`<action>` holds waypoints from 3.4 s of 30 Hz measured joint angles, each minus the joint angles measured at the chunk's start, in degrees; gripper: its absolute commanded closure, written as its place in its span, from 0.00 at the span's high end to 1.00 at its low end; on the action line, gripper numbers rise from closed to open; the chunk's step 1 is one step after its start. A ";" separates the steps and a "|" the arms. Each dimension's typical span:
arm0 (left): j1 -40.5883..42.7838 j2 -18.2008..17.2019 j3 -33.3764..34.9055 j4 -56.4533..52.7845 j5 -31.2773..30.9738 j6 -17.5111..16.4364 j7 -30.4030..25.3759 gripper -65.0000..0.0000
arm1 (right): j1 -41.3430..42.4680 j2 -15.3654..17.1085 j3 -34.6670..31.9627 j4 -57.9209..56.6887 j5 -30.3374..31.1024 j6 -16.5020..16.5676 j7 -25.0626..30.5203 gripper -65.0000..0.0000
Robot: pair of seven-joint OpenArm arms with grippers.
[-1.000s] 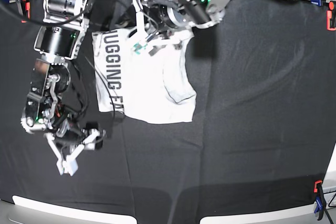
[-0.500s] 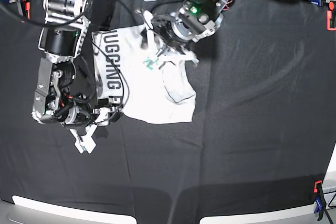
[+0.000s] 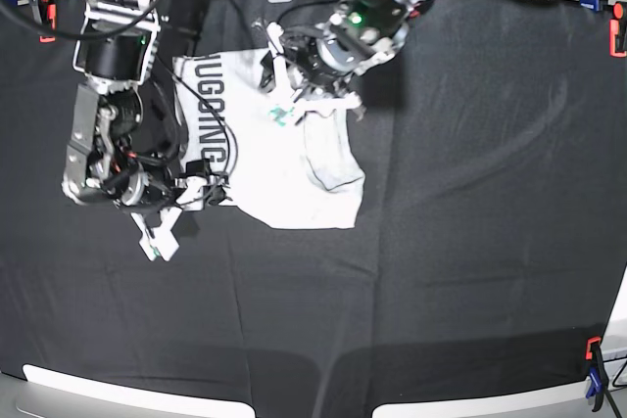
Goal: Layout the t-shirt on the table in an organized manner, then fold the t-shirt properly
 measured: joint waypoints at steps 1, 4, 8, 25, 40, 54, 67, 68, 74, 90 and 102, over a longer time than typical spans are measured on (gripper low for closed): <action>-0.44 0.09 0.07 -0.87 0.66 -0.42 -0.57 0.36 | -0.44 0.46 -0.02 0.02 1.11 0.13 0.31 0.47; -2.16 0.68 0.11 -3.89 2.91 -1.01 -3.04 0.36 | -1.03 1.86 -0.02 0.04 2.05 0.55 -0.02 0.47; -4.07 1.14 0.39 -6.14 6.03 -1.16 -4.24 0.36 | -1.60 3.54 -0.07 0.22 3.02 0.57 -0.92 0.47; -10.99 -6.40 0.52 -6.73 9.18 -1.07 -3.37 0.36 | -14.67 4.63 0.02 12.61 5.64 0.52 0.61 0.47; -13.75 -8.63 0.52 -6.91 9.44 -0.81 -0.90 0.36 | -31.85 4.37 -0.02 29.55 9.92 -0.35 -1.05 0.47; -15.61 -8.28 0.39 -6.67 6.45 0.55 10.29 0.36 | -36.70 4.35 1.49 35.26 0.98 -1.92 -2.08 0.47; -13.29 -10.80 0.00 9.40 -3.91 -0.13 17.99 0.36 | -36.70 4.35 1.92 35.28 1.11 -1.90 -1.92 0.47; -13.27 -10.67 -0.02 11.06 -6.19 -0.72 17.42 0.36 | -36.70 4.35 1.92 35.28 1.14 -1.90 -1.90 0.47; -13.38 -10.69 -0.02 17.00 -13.29 -1.01 17.27 0.36 | -37.20 4.33 1.92 36.94 2.19 -2.08 -3.19 0.47; 5.25 -15.30 -12.85 33.68 -17.68 9.64 16.90 0.36 | -59.04 4.52 5.75 56.30 4.90 -1.66 0.61 0.47; 31.17 -23.08 -28.26 44.28 -17.46 9.44 16.48 0.36 | -76.32 4.63 5.73 59.84 4.98 -0.55 0.20 0.47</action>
